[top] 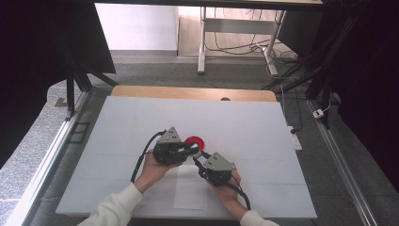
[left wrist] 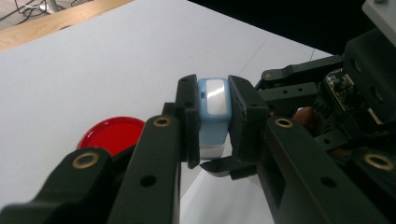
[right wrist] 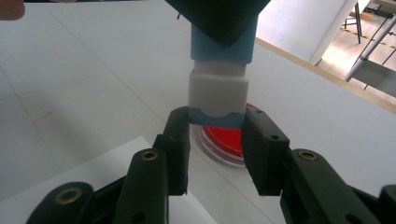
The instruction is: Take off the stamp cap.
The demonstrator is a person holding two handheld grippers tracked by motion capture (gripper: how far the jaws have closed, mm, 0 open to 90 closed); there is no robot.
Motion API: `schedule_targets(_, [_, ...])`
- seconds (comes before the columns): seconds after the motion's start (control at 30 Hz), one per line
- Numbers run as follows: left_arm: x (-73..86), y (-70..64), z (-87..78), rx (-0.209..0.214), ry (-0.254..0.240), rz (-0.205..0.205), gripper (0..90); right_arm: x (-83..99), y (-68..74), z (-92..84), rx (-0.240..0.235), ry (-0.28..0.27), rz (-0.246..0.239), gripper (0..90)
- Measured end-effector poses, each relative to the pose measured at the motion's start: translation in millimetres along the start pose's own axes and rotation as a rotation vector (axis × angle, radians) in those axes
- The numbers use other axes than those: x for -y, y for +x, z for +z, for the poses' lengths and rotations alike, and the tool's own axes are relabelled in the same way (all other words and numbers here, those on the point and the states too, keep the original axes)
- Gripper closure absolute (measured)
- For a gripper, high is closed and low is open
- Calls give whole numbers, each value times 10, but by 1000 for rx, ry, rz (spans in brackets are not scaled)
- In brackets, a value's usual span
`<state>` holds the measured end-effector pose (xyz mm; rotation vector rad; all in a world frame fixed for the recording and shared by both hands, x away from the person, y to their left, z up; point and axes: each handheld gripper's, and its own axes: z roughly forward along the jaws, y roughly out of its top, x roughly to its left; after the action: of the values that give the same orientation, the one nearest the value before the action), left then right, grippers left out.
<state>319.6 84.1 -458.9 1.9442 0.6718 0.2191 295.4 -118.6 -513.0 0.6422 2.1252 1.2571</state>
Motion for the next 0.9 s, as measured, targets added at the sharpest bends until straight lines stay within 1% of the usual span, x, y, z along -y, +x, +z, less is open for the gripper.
schedule_targets(0.33, [5,-1,10,-2,4,1,751,3,18,11,8,0,-8,634])
schedule_targets(0.5, [8,-1,14,-4,5,1,751,3,22,16,7,2,-4,639])
schedule_targets(0.67, [10,4,14,-5,9,0,751,3,28,21,10,3,-11,650])
schedule_targets(0.9, [14,5,13,-4,7,-4,755,5,32,17,26,11,-35,656])
